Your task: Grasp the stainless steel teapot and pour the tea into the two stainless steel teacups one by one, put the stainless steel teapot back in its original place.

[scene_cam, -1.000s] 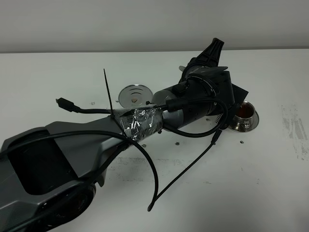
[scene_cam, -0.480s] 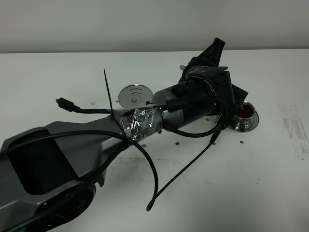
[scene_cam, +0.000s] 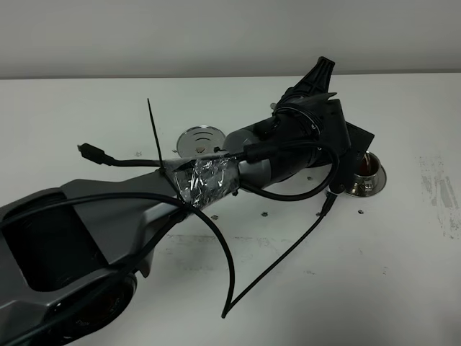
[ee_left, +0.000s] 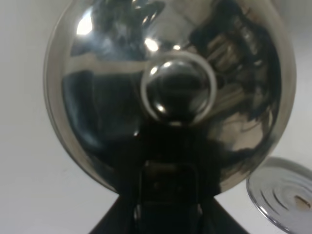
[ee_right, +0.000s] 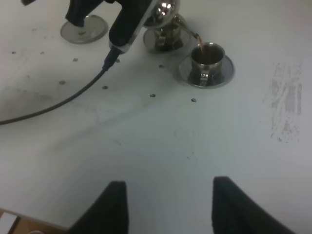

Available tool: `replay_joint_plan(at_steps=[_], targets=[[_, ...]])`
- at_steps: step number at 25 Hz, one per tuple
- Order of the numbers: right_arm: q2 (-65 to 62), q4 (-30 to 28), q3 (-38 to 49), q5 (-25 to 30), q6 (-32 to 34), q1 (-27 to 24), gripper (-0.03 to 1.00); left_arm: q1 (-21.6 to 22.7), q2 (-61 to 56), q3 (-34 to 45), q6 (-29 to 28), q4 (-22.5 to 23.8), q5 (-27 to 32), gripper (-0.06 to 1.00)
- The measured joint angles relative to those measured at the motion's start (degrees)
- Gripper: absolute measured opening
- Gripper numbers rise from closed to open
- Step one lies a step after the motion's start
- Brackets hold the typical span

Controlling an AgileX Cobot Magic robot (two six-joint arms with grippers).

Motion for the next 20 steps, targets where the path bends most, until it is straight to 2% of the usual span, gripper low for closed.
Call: replay_joint_plan(at_steps=[12, 17, 20], targets=[[0.0, 0.0, 0.0, 0.0, 0.0, 0.0, 0.39, 4.6, -0.97, 0.0, -0.16, -9.99, -0.53, 0.24], [0.0, 0.0, 0.0, 0.0, 0.0, 0.0, 0.39, 6.69, -2.32, 0.0, -0.27, -16.9, -1.28, 0.24], [0.0, 0.0, 0.0, -0.05, 0.66, 0.0, 0.39, 7.08, -4.22, 0.0, -1.7, -23.28, -0.7, 0.24]])
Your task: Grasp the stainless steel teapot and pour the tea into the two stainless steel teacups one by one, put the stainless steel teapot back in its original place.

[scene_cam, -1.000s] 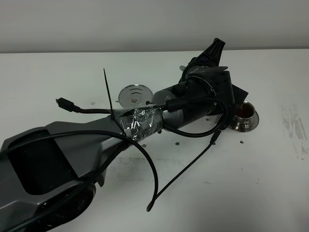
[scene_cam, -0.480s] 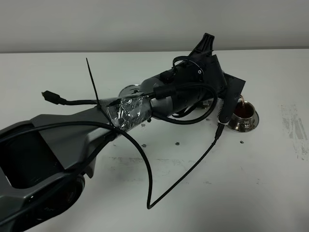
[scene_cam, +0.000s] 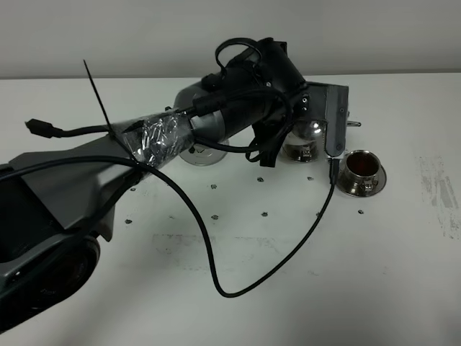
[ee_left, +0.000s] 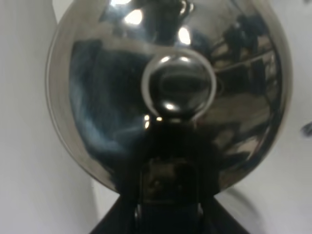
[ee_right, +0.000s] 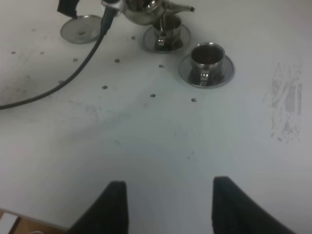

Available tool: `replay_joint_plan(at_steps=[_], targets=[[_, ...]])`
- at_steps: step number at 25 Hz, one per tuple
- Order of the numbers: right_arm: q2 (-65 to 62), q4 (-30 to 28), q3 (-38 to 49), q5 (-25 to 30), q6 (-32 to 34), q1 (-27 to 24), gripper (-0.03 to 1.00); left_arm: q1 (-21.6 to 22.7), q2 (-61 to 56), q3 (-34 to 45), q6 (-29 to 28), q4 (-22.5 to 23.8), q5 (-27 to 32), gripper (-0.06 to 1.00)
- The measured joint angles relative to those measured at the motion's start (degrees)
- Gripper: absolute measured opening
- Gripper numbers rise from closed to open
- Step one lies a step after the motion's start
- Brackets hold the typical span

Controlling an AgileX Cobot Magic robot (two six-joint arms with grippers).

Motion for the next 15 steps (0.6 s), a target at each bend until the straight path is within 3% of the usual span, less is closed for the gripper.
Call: replay_joint_plan(at_steps=[7, 15], targets=[[0.0, 0.0, 0.0, -0.21, 1.93, 0.0, 0.39, 0.0, -5.87, 1.66, -3.2, -10.66, 2.52, 0.24], [0.0, 0.0, 0.0, -0.21, 2.18, 0.0, 0.39, -0.18, -13.47, 13.42, -3.09, -19.11, 0.88, 0.24]])
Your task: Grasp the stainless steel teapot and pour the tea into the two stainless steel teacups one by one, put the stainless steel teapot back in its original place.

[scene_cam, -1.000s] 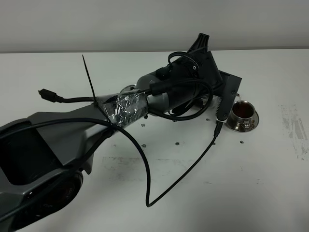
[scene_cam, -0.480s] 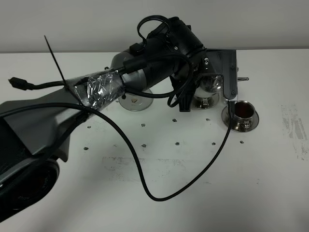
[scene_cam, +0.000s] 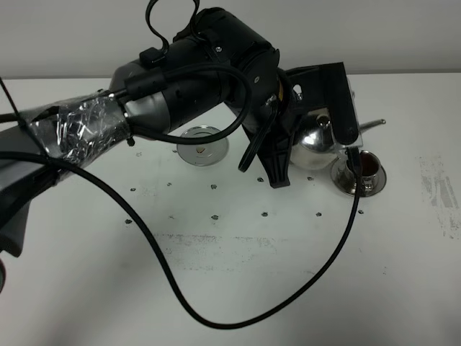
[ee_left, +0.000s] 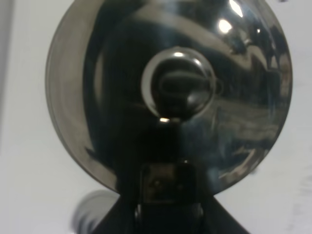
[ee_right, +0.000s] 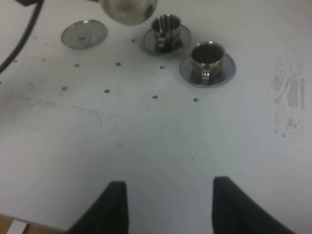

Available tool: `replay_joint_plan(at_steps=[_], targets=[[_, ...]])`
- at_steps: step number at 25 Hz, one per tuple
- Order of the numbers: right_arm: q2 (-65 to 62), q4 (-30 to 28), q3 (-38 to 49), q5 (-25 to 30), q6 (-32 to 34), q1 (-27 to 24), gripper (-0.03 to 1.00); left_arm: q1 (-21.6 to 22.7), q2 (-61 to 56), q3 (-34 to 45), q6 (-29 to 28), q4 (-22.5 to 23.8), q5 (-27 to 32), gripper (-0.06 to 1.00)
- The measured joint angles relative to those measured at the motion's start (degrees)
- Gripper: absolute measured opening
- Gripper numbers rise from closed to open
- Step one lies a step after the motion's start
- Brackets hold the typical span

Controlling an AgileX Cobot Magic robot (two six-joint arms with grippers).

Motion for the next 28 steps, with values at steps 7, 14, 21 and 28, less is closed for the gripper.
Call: replay_joint_plan(at_steps=[7, 14, 21, 28], targets=[[0.0, 0.0, 0.0, 0.0, 0.0, 0.0, 0.39, -1.46, -0.88, 9.25, 3.71, -8.64, -3.95, 0.24], [0.0, 0.0, 0.0, 0.0, 0.0, 0.0, 0.39, -3.01, -0.18, 13.27, 4.61, -10.44, -9.92, 0.24], [0.0, 0.0, 0.0, 0.0, 0.0, 0.0, 0.39, -3.01, 4.49, 13.49, 4.72, -11.87, -13.89, 0.24], [0.0, 0.0, 0.0, 0.0, 0.0, 0.0, 0.39, -3.01, 6.88, 13.76, 5.85, -14.32, -15.31, 0.24]])
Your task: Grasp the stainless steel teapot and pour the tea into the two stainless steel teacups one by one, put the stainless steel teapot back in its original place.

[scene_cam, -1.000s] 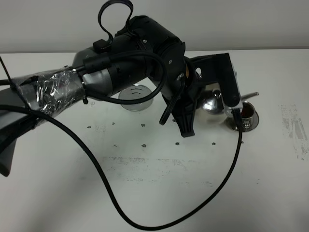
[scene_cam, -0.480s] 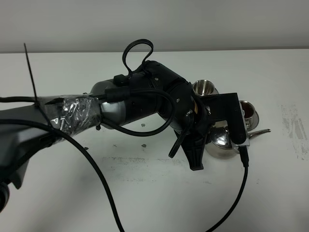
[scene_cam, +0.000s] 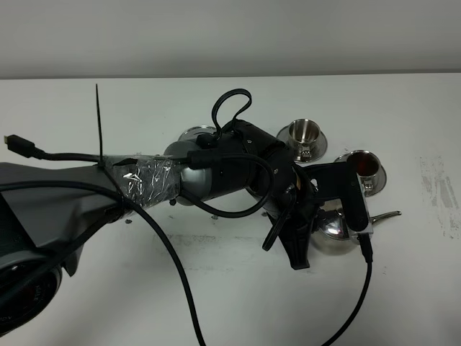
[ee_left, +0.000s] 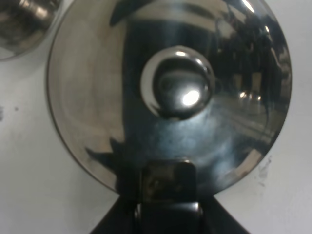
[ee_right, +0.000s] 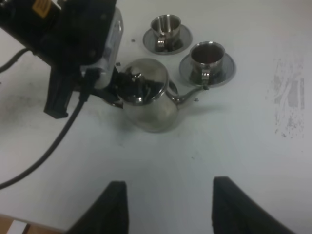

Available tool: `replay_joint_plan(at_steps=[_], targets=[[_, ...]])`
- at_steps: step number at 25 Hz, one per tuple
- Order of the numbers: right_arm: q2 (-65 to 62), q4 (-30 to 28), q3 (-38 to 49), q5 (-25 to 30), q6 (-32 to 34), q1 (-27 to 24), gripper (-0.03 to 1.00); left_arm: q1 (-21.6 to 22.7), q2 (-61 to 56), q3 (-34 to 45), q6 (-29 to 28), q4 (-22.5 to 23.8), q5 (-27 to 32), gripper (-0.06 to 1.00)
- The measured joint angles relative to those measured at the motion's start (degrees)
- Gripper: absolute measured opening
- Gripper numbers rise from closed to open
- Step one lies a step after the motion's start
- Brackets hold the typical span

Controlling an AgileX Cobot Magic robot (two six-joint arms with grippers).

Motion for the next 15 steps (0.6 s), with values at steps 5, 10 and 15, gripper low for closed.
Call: replay_joint_plan(at_steps=[5, 10, 15], targets=[[0.0, 0.0, 0.0, 0.0, 0.0, 0.0, 0.39, 0.0, -0.65, 0.03, 0.23, -0.44, 1.39, 0.24], [0.0, 0.0, 0.0, 0.0, 0.0, 0.0, 0.39, 1.19, -5.97, 0.09, -1.96, 5.43, 3.94, 0.24], [0.0, 0.0, 0.0, 0.0, 0.0, 0.0, 0.39, 7.71, -8.62, -2.91, -2.8, 9.01, 6.25, 0.24]])
